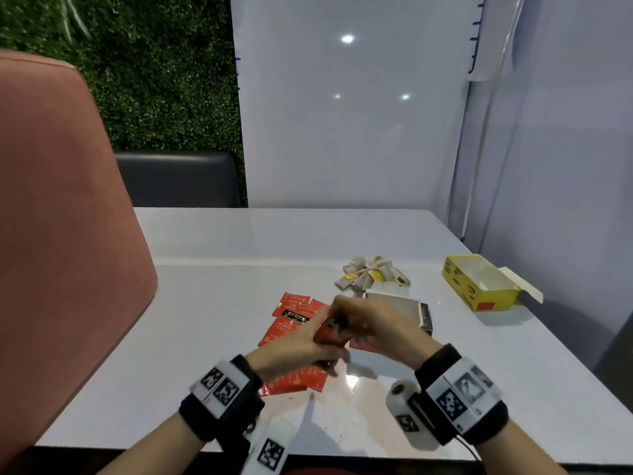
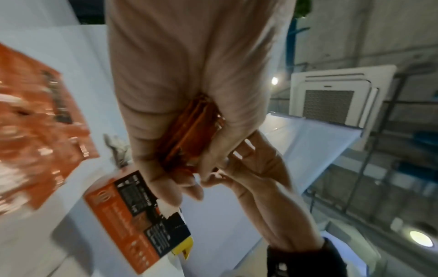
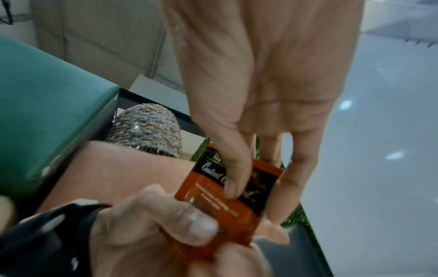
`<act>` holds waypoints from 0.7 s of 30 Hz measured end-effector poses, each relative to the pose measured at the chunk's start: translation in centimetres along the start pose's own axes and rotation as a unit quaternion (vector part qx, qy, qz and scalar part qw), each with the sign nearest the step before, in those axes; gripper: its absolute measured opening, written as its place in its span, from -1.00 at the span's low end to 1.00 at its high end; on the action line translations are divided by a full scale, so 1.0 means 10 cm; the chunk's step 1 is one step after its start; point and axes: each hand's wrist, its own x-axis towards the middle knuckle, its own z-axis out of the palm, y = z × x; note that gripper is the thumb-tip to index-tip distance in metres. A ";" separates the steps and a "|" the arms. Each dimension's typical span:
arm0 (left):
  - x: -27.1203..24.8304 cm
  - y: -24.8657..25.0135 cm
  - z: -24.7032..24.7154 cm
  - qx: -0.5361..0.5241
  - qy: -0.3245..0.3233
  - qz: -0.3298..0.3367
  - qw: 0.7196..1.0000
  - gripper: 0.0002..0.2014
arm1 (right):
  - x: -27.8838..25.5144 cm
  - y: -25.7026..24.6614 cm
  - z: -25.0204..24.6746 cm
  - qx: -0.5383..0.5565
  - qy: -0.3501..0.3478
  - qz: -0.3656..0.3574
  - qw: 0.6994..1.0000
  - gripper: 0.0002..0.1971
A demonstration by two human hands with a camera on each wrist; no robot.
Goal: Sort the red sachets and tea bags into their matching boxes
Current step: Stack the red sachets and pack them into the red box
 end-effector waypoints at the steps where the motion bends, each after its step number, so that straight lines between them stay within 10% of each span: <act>1: 0.11 0.07 0.00 0.042 0.002 0.007 0.999 -0.13 | 0.02 0.07 -0.07 -0.012 0.024 0.006 1.000 -0.71; 5: 0.48 0.29 -0.02 0.201 0.029 0.030 0.979 0.16 | 0.09 0.46 -0.47 -0.108 0.091 0.082 0.987 -0.68; 9: 0.87 0.30 -0.09 0.317 -0.003 0.026 0.948 0.09 | 0.07 0.62 -0.55 -0.283 0.017 0.122 0.951 -0.69; 16: 1.21 0.20 -0.11 0.399 -0.001 -0.002 0.917 -0.16 | 0.26 0.85 -0.09 -0.311 -0.147 0.088 0.935 -0.71; 21: 1.23 0.19 -0.16 0.390 0.000 0.005 0.921 -0.18 | 0.34 0.97 0.05 -0.227 -0.142 0.056 0.962 -0.74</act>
